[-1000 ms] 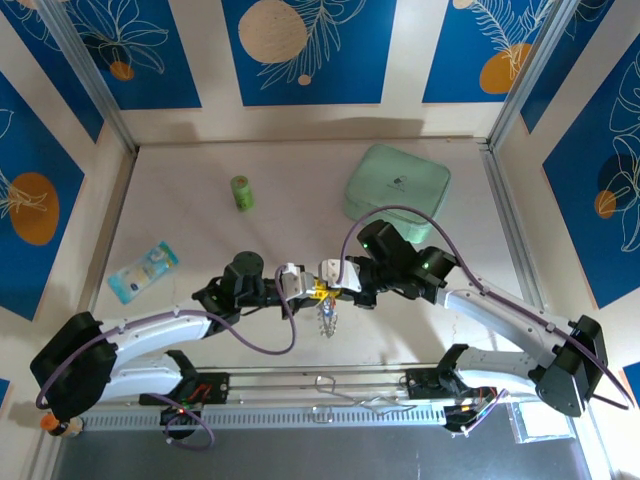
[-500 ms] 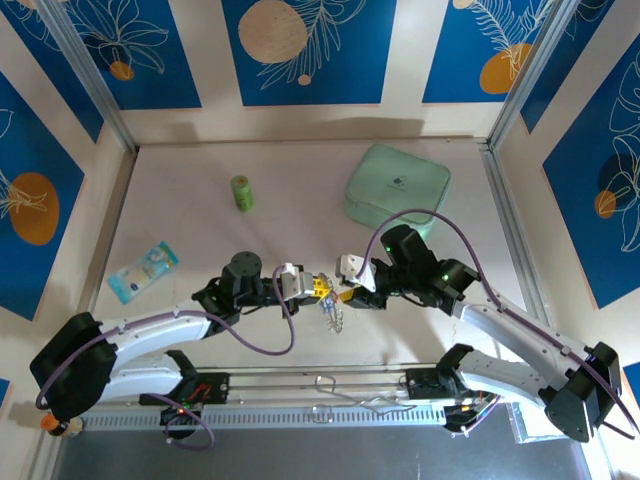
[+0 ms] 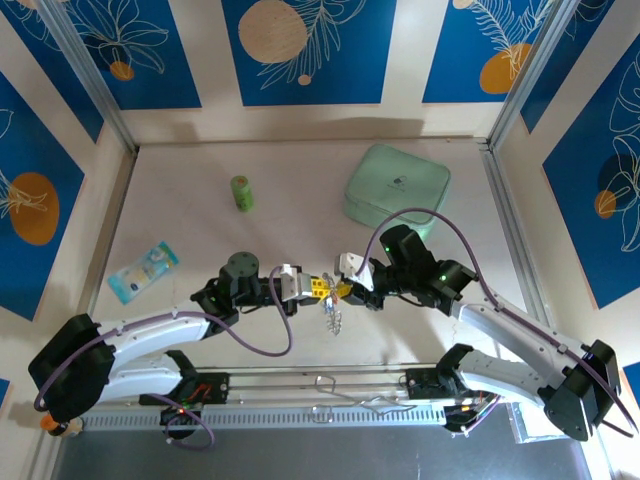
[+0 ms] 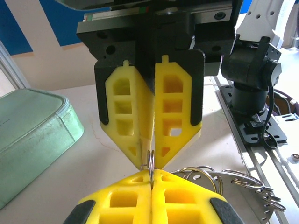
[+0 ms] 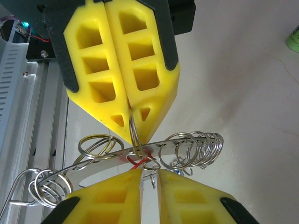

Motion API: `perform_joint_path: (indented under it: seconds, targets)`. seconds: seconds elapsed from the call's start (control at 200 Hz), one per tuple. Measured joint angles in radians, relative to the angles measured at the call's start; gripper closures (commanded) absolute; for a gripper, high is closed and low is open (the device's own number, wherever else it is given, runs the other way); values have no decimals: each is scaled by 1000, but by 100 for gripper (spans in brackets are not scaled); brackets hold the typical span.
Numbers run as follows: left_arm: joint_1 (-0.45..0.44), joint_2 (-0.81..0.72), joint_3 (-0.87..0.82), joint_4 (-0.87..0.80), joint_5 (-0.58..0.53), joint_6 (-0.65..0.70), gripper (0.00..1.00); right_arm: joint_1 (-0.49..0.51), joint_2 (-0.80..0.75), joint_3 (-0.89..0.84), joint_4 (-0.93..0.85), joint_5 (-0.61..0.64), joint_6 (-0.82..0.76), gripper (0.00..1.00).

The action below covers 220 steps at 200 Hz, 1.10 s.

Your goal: Put the keys on the keyring

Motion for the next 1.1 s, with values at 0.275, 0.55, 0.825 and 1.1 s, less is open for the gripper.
perform_joint_path:
  seconds: [0.275, 0.55, 0.825, 1.1]
  targets:
    - [0, 0, -10, 47, 17, -24, 100, -1, 13, -5, 28, -48, 19, 83]
    - [0, 15, -31, 106, 17, -52, 100, -3, 12, -19, 36, -61, 33, 77]
    - [0, 15, -32, 129, 14, -52, 100, -13, -85, -50, 14, 29, 58, 67]
    - [0, 14, -32, 129, 7, -52, 100, 29, -100, -68, -9, 38, 92, 63]
